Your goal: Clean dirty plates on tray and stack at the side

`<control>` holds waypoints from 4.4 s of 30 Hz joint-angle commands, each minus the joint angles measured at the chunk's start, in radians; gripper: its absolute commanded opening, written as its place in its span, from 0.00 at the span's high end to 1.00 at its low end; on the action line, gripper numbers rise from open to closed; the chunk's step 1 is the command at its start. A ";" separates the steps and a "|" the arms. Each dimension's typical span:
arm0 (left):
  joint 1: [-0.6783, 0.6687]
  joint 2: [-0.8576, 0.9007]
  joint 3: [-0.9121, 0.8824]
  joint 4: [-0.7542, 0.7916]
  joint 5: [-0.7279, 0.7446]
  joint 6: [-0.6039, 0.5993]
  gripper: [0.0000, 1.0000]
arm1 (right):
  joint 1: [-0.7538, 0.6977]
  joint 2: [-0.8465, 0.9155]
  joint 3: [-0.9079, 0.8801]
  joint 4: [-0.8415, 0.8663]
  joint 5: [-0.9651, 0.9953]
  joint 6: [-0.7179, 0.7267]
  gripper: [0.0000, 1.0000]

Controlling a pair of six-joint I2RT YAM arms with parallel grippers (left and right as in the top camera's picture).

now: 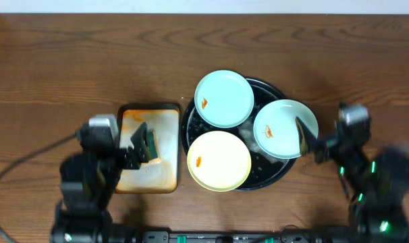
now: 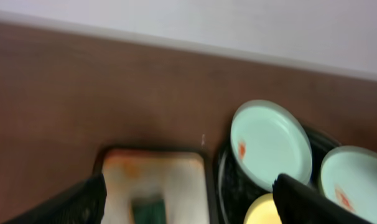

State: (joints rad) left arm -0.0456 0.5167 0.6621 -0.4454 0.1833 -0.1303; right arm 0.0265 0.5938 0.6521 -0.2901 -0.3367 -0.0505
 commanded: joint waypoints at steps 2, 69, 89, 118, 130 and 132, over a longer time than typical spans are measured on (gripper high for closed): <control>0.005 0.257 0.296 -0.248 0.011 -0.001 0.14 | -0.006 0.348 0.362 -0.268 -0.137 0.008 0.01; -0.058 1.010 0.442 -0.387 -0.138 -0.192 0.93 | -0.006 0.674 0.622 -0.567 -0.116 0.214 0.01; -0.058 1.022 0.368 -0.279 -0.149 -0.125 0.93 | 0.042 0.734 0.621 -0.574 -0.115 0.201 0.05; -0.058 1.064 0.371 -0.364 -0.147 -0.299 0.41 | 0.042 0.734 0.621 -0.585 -0.108 0.192 0.04; -0.058 1.101 0.303 -0.245 -0.195 -0.526 0.49 | 0.043 0.734 0.621 -0.593 -0.108 0.192 0.04; -0.058 1.118 0.303 -0.243 -0.196 -0.518 0.49 | 0.042 0.734 0.621 -0.592 -0.108 0.192 0.04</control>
State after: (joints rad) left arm -0.1040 1.6070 0.9752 -0.6899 0.0113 -0.6270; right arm 0.0647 1.3285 1.2583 -0.8795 -0.4480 0.1493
